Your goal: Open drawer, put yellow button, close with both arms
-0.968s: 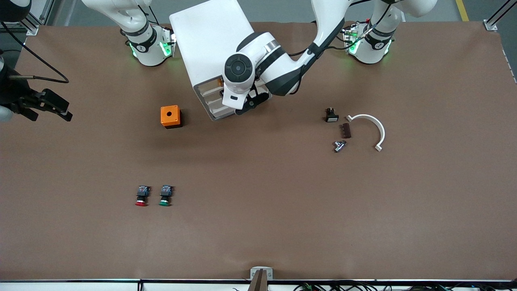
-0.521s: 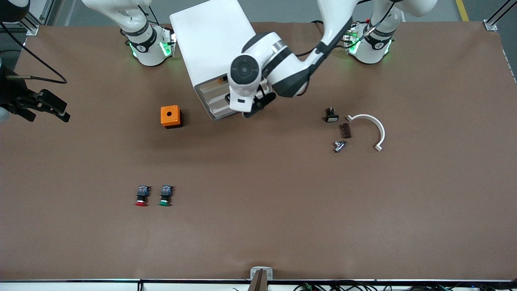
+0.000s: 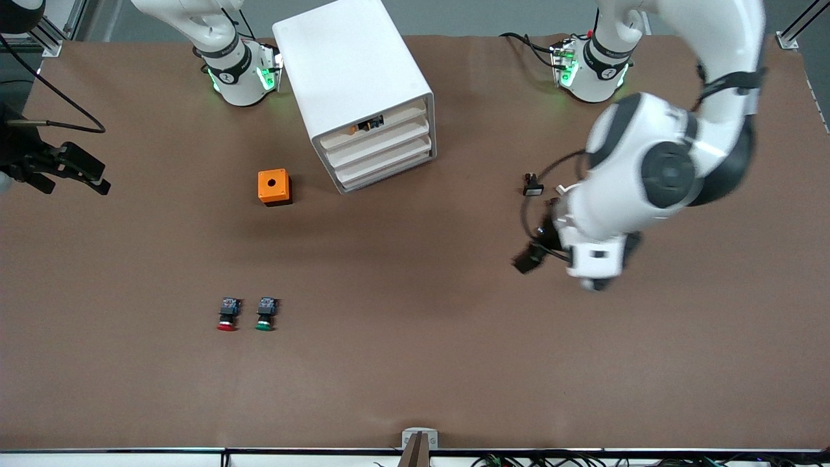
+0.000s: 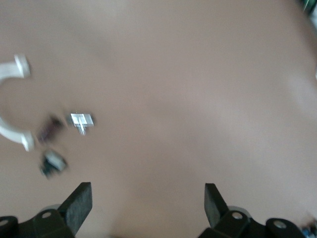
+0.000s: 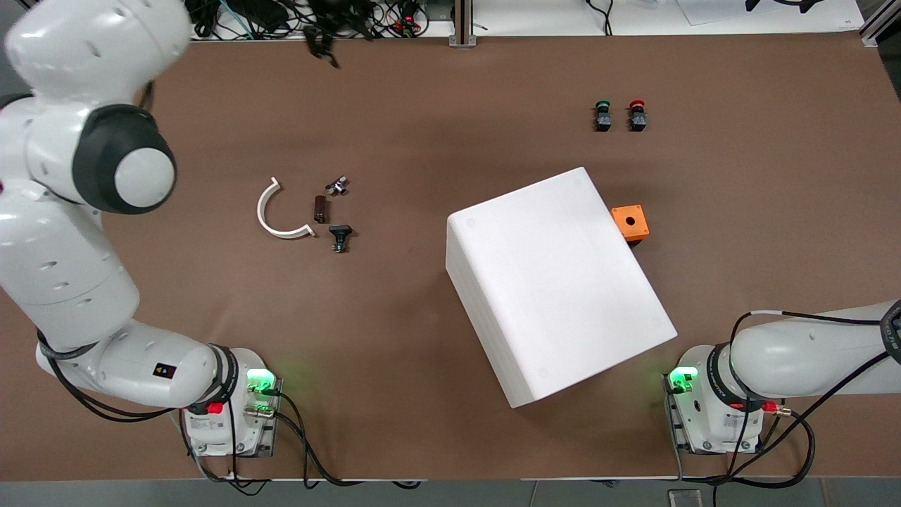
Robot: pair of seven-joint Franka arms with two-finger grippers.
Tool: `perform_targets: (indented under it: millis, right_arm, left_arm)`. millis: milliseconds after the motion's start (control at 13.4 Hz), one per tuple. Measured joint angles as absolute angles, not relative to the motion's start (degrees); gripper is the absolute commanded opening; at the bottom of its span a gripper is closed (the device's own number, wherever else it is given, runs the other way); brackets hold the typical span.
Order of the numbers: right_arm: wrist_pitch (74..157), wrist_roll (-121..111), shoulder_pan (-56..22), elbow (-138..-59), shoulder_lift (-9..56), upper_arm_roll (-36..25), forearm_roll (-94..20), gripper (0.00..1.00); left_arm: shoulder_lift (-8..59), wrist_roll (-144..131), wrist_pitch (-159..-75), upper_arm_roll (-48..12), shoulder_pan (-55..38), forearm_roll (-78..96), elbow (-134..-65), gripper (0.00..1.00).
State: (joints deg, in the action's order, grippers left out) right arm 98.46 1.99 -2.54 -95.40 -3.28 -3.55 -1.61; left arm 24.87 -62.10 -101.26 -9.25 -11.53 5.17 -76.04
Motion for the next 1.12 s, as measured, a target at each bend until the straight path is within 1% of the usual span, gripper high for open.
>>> perform_targets:
  millis: [223, 670, 819, 968, 1117]
  right_arm:
    - [98.5, 2.0, -2.6, -95.1, -3.4, -3.4, -1.6, 1.0]
    - [98.4, 2.0, -2.6, -95.1, -3.5, -3.4, -1.6, 1.0]
    - [98.4, 2.0, -2.6, -95.0, -3.5, -3.4, -1.6, 1.0]
    - [98.4, 2.0, -2.6, -95.0, -3.5, -3.4, -1.6, 1.0]
    - [98.4, 2.0, -2.7, -95.0, -3.5, -3.4, -1.6, 1.0]
  left_arm:
    - [21.2, -44.5, -99.9, -9.2, -3.3, 1.3, -75.8, 1.0]
    - [11.4, -21.0, -85.9, -9.3, 5.2, -1.6, -75.7, 1.0]
    - [9.1, -17.4, -83.5, -9.3, 5.9, -1.6, -76.1, 1.0]
    - [6.8, -15.0, -82.8, -9.0, 5.4, -1.6, -77.8, 1.0]
    - [4.0, -14.4, -82.8, -6.4, 2.6, -1.6, -80.9, 1.0]
